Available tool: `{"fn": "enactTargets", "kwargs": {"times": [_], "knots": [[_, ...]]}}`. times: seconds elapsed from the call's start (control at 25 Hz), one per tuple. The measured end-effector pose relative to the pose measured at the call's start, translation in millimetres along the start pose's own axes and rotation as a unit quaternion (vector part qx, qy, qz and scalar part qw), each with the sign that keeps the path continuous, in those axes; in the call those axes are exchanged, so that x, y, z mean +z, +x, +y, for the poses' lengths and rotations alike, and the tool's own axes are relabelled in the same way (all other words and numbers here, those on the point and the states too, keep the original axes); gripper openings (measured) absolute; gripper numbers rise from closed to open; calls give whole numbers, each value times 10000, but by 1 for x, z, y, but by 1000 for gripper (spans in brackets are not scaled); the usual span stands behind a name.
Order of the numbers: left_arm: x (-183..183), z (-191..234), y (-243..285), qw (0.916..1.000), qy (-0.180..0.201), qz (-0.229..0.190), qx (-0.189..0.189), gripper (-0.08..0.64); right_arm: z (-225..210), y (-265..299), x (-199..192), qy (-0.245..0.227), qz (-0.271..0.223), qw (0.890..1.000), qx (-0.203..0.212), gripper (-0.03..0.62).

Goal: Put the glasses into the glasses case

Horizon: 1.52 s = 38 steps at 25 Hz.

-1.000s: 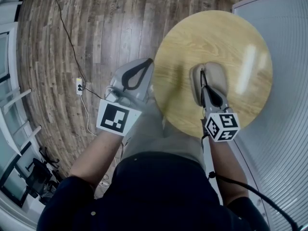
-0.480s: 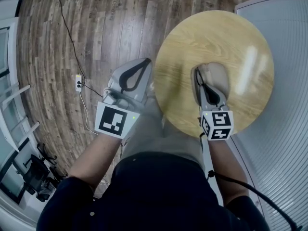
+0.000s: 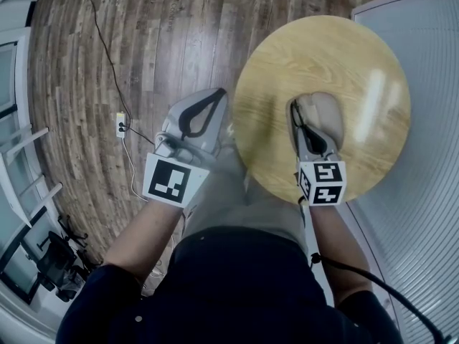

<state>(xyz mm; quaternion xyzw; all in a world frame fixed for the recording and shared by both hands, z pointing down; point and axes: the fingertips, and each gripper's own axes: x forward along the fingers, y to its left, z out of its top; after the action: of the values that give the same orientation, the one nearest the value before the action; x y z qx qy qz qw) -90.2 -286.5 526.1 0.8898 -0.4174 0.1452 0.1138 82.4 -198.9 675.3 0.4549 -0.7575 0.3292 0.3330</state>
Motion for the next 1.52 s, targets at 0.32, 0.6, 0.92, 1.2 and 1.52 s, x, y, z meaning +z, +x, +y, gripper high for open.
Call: {"fn": "enactTargets", "kwargs": {"times": [0.32,0.6,0.92,1.2,1.52], "knots": [[-1,-8,-7,9999,75,7,-83,0,8,-3,0,107,-243,9996,83,86],[18,-31,-8,9989,334,-123,-297,0,7,-22,-2,204,-570,9982,20,116],[55,-52,-12,9971,524,-384,-393,0,6,-59,3,373,-932,9949,93,124],[88,-69,-29,9949,623,-530,-586,0,20,-106,28,287,-1508,9881,131,132],[125,-101,-31,9892,774,-806,-950,0,10,-157,47,432,-1899,9808,-20,132]]}}
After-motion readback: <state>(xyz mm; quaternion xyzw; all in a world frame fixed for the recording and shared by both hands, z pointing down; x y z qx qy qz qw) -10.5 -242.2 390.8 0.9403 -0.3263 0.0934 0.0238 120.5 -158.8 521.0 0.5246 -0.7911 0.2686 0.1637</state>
